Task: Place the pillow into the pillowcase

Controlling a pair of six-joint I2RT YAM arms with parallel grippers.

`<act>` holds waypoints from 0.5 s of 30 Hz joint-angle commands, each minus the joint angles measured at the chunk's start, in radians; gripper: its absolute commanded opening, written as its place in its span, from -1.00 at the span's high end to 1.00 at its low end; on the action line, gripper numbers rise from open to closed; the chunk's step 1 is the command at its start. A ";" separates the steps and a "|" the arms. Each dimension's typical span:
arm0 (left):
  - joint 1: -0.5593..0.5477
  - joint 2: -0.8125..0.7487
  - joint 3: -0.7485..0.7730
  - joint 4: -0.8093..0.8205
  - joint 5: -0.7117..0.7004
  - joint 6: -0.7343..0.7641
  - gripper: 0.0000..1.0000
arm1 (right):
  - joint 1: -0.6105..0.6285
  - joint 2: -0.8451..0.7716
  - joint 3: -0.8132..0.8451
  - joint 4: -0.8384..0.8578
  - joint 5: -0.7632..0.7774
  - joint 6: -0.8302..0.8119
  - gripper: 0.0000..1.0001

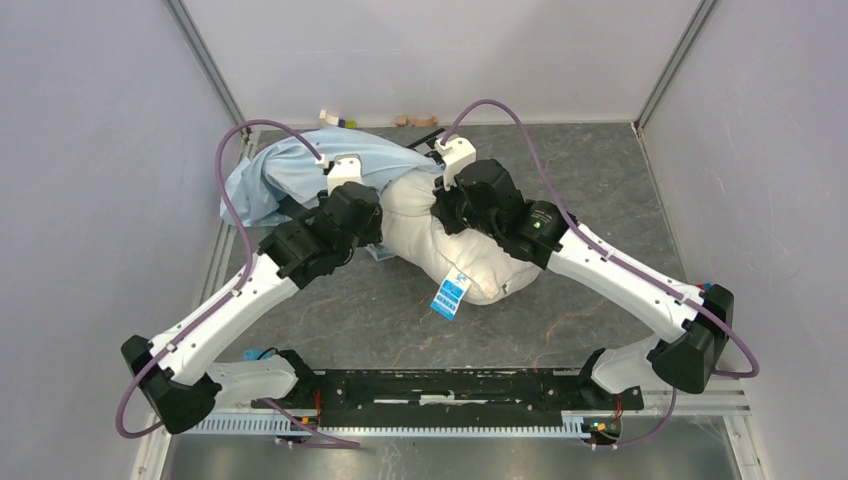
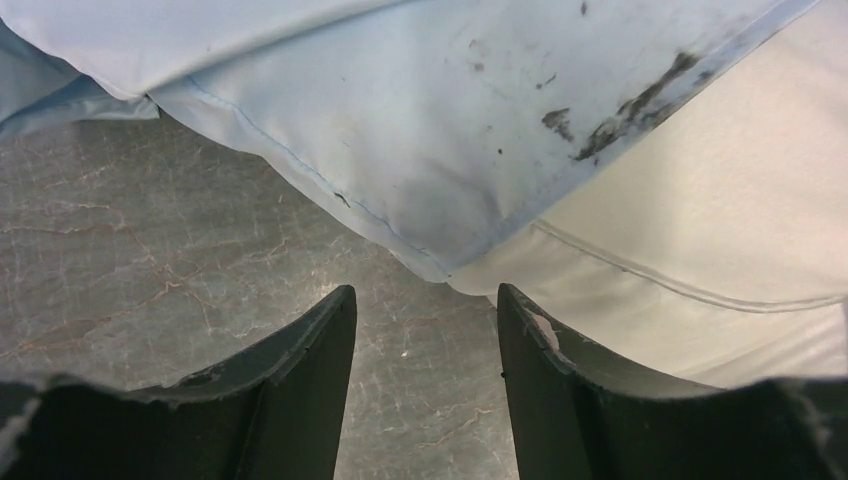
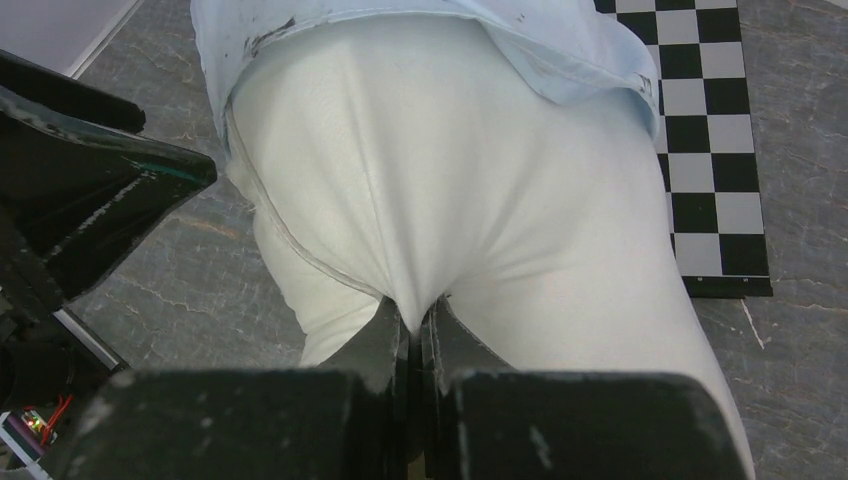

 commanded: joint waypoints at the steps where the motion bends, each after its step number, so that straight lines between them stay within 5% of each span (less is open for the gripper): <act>1: -0.002 0.031 -0.023 0.034 0.011 -0.041 -0.22 | -0.006 -0.059 0.030 0.144 0.023 0.005 1.00; 15: 0.097 0.118 -0.004 0.046 -0.230 0.022 -0.20 | -0.010 -0.058 0.031 0.133 0.031 -0.001 1.00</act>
